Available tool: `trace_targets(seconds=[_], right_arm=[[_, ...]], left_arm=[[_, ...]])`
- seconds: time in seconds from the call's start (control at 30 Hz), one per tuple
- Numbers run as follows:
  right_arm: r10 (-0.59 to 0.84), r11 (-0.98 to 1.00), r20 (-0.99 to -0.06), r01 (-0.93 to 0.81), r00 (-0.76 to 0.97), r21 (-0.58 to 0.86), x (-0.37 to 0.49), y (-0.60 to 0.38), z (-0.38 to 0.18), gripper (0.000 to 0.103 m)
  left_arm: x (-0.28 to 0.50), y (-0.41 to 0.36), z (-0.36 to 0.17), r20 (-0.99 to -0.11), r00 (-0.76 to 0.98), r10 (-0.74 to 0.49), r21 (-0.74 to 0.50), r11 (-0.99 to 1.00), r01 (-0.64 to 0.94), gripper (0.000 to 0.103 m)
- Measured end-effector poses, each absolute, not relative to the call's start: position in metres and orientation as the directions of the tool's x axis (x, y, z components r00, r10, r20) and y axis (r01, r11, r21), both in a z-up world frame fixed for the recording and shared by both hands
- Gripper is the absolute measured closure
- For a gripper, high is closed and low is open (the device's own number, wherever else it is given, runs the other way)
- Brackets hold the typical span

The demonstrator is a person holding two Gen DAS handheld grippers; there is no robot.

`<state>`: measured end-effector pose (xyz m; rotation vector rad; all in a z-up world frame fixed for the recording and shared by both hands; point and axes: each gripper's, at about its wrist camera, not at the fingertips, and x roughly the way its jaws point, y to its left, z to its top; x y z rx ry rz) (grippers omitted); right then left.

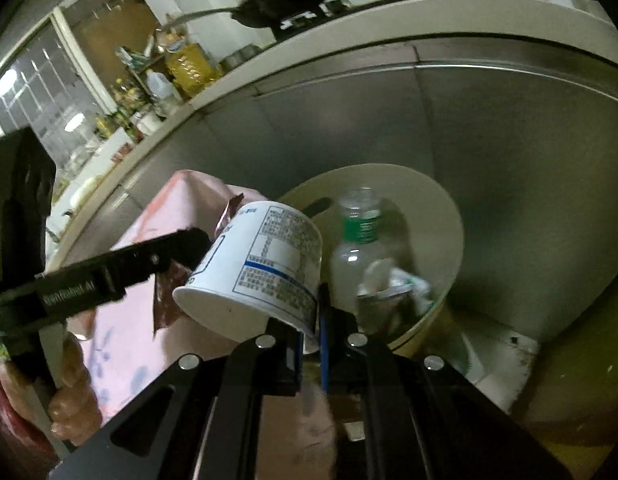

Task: Collect trash
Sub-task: 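Carry wrapper and yogurt cup over the beige bin and open both tools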

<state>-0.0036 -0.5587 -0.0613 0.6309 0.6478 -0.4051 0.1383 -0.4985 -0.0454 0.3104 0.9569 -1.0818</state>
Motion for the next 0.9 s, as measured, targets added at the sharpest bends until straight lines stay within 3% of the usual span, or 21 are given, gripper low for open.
trace_targets(seconds=[0.13,0.2,0.3,0.33,0.4,0.57,0.9], right_arm=[[-0.173,0.738,-0.7,0.562,0.692,0.373,0.0,-0.571,-0.071,0.098],[-0.202,0.74,-0.715,0.583,0.669,0.336,0.002,-0.572,-0.074,0.096],[-0.215,0.738,-0.736,0.6,0.643,0.308,0.006,-0.573,-0.08,0.075],[-0.224,0.737,-0.74,0.608,0.634,0.297,0.008,-0.573,-0.081,0.06],[-0.249,0.743,-0.733,0.611,0.632,0.274,0.009,-0.57,-0.082,0.052],[-0.251,0.752,-0.713,0.595,0.655,0.282,0.01,-0.566,-0.077,0.048],[-0.221,0.776,-0.672,0.545,0.707,0.319,0.005,-0.553,-0.068,0.048]], left_arm=[[0.149,-0.518,-0.055,-0.796,0.074,-0.6,-0.28,0.474,0.835,0.072],[0.149,-0.522,-0.059,-0.804,0.073,-0.591,-0.28,0.483,0.83,0.066],[0.146,-0.526,-0.062,-0.815,0.094,-0.572,-0.251,0.494,0.832,0.05],[0.144,-0.525,-0.063,-0.816,0.106,-0.568,-0.24,0.5,0.832,0.048],[0.142,-0.524,-0.065,-0.821,0.116,-0.559,-0.226,0.504,0.833,0.047],[0.142,-0.519,-0.069,-0.83,0.159,-0.535,-0.18,0.525,0.832,0.046],[0.136,-0.522,-0.063,-0.833,0.229,-0.504,-0.087,0.528,0.845,0.019]])
